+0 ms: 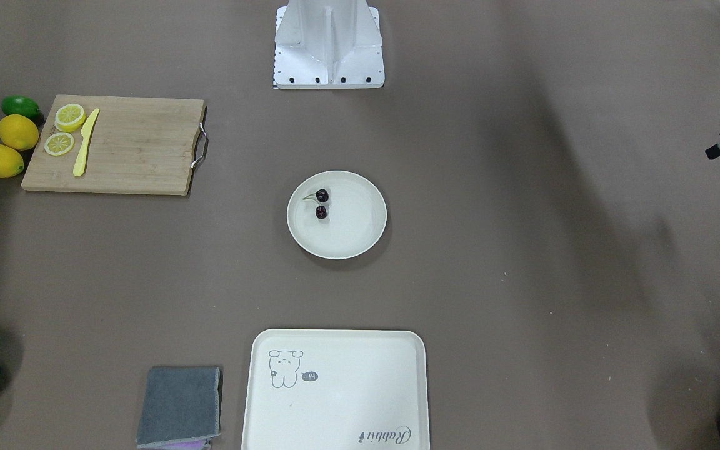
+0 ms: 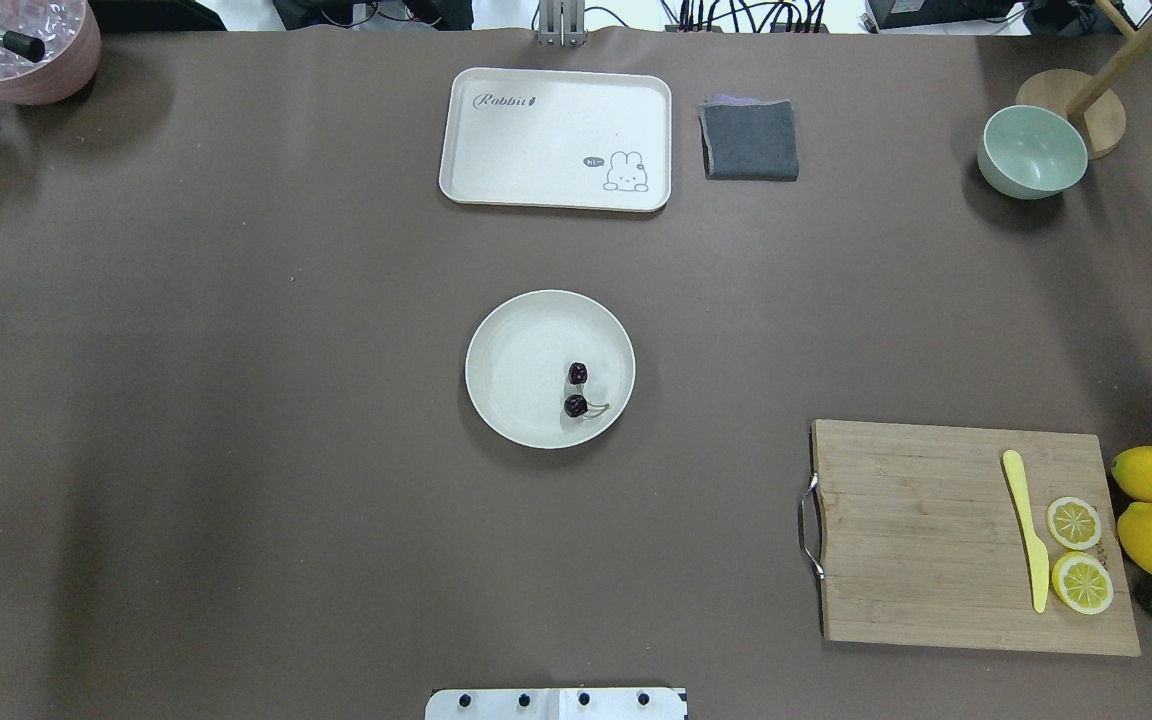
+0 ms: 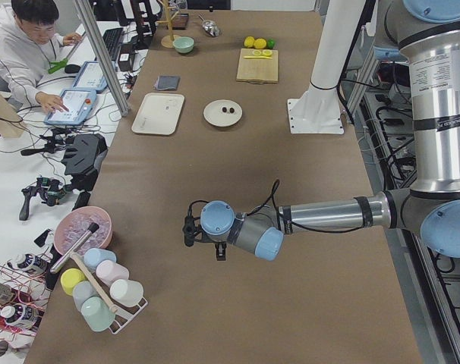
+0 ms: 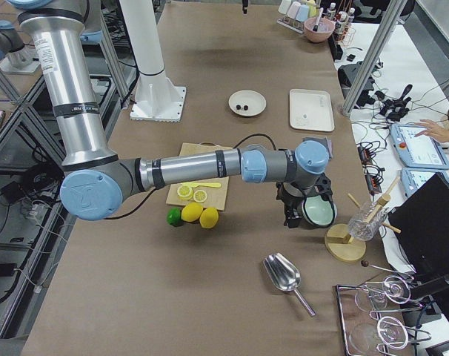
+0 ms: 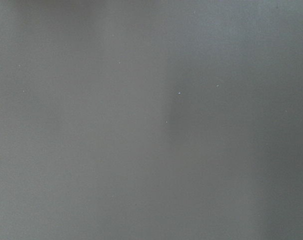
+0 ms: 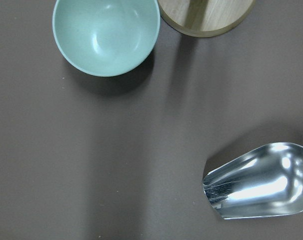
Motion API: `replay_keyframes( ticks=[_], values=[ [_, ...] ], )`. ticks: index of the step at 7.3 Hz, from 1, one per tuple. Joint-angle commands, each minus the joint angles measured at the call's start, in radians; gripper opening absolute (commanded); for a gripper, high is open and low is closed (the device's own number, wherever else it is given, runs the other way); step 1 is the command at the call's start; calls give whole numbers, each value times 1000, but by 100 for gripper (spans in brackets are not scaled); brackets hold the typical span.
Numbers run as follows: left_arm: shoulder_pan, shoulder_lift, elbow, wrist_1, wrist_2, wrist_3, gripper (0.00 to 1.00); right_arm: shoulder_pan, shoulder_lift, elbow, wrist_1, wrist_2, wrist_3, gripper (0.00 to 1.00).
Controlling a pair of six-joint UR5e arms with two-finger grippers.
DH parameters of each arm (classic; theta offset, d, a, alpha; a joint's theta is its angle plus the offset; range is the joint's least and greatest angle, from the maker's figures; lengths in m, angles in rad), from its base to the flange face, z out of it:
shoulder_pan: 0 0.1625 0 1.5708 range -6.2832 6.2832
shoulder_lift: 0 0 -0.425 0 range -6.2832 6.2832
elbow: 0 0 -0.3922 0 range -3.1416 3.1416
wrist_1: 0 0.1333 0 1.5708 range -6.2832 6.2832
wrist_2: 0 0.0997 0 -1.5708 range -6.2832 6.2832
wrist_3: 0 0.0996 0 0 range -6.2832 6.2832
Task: Place red cherry on plate
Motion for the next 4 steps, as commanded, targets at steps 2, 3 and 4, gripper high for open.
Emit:
replay_keyframes(
  ticks=[2, 3, 4],
  values=[
    [-25, -3, 75, 13, 2, 86, 97, 51, 77, -156, -1, -7, -35, 100],
    [-53, -9, 66, 61, -2, 102, 97, 59, 79, -147, -1, -6, -34, 100],
    [-65, -9, 45, 73, -2, 101, 98, 77, 76, -141, -2, -1, -36, 100]
  ],
)
